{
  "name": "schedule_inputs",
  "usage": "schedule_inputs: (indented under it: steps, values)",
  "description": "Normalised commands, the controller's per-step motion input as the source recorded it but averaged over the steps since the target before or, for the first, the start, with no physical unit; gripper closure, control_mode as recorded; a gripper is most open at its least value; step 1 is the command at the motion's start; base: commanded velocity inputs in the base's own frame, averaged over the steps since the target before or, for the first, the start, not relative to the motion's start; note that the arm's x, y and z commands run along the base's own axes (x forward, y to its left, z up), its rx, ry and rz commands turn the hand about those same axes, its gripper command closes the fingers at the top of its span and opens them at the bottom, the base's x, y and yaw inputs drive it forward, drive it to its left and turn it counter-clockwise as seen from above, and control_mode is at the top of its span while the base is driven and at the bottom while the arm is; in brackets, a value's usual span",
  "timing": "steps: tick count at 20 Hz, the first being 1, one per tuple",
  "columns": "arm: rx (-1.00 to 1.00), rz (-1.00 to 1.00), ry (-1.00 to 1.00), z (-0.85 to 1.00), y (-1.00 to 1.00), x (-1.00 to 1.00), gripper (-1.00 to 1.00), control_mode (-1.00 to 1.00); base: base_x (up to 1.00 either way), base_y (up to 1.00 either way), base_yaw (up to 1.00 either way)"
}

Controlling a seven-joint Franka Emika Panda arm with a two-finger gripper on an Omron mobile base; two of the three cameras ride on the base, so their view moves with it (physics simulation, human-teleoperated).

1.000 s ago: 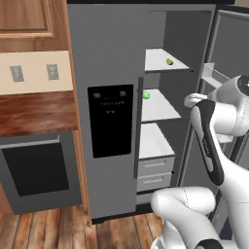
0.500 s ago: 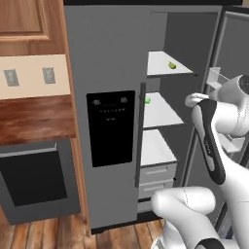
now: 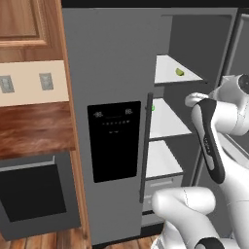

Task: Take the lemon wedge from the fridge and place it on the plate with fish on the dining counter.

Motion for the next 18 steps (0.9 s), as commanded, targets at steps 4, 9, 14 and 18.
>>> schedule_inputs:
  steps: [4,9,14,18]
  values:
    - [0.00,0.00,0.00,0.00,0.00,0.00,-1.00,1.00,0.25,0.00,0.00]
    - [-0.01,-0.04,0.00,0.23,0.00,0.00,-1.00,-1.00,0.02,0.00,-0.01]
    - [-0.05,-0.02,0.01,0.57,0.00,-0.03,-1.00,-1.00,0.00,0.00,0.00]
    - [-0.04,-0.03,0.03,0.61,-0.15,0.00,-1.00,-1.00,0.00,0.00,0.00]
